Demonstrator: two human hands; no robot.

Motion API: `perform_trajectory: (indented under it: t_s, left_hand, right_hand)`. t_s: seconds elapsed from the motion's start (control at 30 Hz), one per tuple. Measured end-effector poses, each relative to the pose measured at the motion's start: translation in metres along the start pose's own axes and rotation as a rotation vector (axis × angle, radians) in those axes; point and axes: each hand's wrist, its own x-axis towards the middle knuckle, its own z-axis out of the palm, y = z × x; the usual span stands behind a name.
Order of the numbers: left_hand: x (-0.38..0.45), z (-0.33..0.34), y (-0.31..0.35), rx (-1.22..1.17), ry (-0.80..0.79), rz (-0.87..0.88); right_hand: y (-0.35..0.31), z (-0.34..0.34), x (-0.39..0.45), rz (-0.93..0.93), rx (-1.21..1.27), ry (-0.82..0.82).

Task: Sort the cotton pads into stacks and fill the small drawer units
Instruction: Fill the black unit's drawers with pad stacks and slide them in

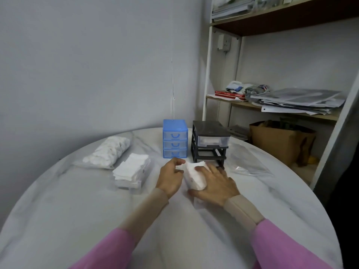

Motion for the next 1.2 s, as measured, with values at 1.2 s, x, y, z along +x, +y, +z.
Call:
perform_trajectory:
  t_s: [1.2]
  left_hand:
    - [0.091, 0.017, 0.069, 0.779, -0.262, 0.44]
  right_hand:
    - [0.019, 0.007, 0.007, 0.171, -0.093, 0.255]
